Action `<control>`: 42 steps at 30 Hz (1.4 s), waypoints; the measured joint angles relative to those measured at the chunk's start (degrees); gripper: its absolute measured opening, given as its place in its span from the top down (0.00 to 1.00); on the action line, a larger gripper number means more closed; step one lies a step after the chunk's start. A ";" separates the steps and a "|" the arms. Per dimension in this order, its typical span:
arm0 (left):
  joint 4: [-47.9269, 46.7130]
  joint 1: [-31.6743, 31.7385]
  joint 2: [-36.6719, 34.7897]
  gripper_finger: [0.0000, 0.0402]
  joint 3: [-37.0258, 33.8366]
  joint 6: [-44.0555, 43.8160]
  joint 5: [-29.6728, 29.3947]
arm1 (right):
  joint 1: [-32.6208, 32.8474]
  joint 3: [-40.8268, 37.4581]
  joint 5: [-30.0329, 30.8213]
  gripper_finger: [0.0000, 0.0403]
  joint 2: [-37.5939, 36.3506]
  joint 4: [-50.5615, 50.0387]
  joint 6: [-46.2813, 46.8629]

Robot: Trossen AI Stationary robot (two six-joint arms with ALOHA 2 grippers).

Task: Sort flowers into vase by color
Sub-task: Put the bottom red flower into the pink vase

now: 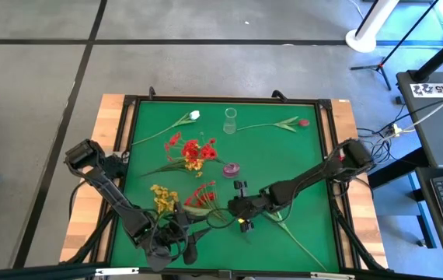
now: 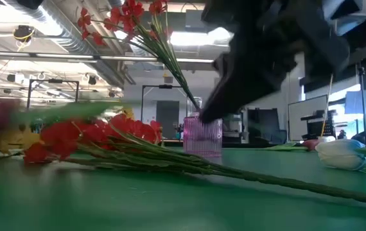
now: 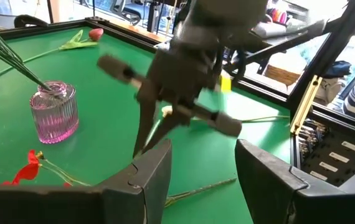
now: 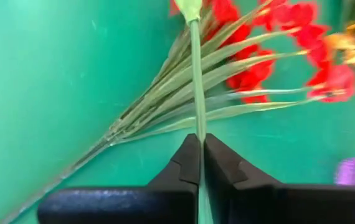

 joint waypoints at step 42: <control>35.66 21.99 -5.46 0.58 0.00 34.57 17.31 | -0.50 -41.57 -1.63 1.00 -32.17 71.56 0.55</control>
